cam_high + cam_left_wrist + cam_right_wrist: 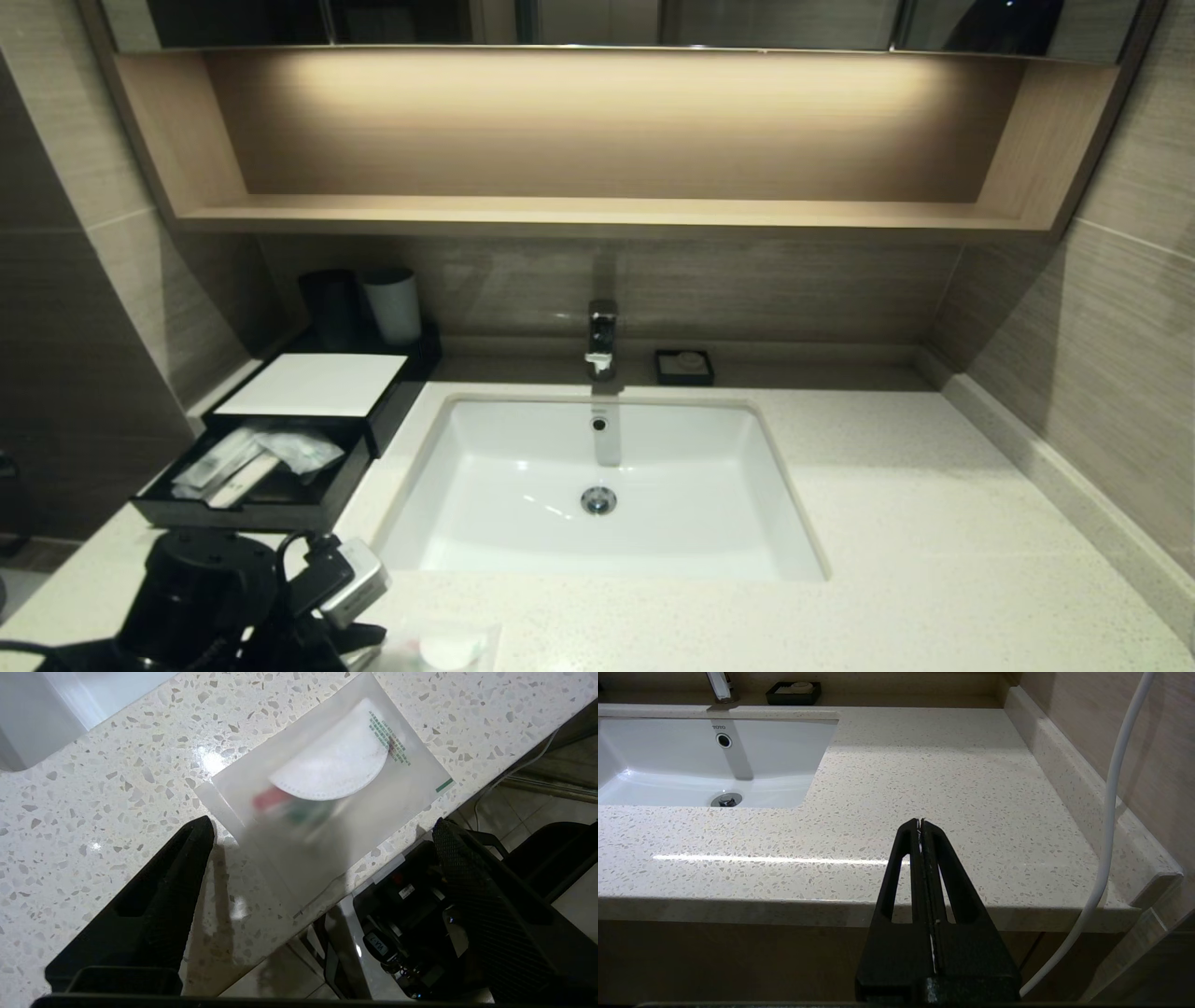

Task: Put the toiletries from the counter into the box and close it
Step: Pick up the bathroom toiletry

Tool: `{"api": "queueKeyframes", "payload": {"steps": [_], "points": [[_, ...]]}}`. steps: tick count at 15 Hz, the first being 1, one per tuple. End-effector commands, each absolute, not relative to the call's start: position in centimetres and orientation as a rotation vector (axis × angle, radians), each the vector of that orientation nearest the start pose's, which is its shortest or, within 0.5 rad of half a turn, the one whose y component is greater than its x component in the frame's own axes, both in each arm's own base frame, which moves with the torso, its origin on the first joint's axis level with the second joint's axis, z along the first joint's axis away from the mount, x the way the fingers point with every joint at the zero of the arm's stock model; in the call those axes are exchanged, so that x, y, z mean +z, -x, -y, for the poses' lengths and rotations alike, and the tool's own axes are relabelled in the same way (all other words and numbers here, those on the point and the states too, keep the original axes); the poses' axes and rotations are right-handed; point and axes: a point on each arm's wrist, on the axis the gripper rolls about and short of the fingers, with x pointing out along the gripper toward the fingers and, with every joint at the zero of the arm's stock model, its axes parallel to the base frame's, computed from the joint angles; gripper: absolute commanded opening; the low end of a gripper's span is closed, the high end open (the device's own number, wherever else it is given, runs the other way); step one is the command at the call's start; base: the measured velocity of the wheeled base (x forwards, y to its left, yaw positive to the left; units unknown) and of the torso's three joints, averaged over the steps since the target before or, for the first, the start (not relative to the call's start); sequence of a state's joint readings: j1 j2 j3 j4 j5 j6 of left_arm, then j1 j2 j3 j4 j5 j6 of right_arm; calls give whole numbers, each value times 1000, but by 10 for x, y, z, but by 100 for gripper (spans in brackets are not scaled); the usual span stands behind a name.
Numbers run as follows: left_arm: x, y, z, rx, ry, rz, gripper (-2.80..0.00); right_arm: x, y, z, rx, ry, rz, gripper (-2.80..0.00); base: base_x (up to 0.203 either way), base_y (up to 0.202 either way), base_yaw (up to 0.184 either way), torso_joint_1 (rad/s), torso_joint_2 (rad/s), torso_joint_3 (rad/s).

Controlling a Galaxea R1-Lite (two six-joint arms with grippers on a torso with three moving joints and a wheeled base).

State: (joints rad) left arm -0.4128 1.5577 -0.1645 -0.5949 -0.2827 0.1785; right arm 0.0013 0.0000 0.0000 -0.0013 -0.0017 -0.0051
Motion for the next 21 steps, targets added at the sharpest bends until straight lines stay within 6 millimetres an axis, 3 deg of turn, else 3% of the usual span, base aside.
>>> {"api": "queueKeyframes", "payload": {"steps": [1,12,21], "points": [[68,-154,75,-758,-203,-755,0,75,23,0,0,5,0,-280,0,0,0,0,0,0],[67,-153,73,-776,-240,-735,0,75,23,0,0,6,0,-280,0,0,0,0,0,0],[89,-163,77,-805,-216,-568,0,75,23,0,0,5,0,-280,0,0,0,0,0,0]]}}
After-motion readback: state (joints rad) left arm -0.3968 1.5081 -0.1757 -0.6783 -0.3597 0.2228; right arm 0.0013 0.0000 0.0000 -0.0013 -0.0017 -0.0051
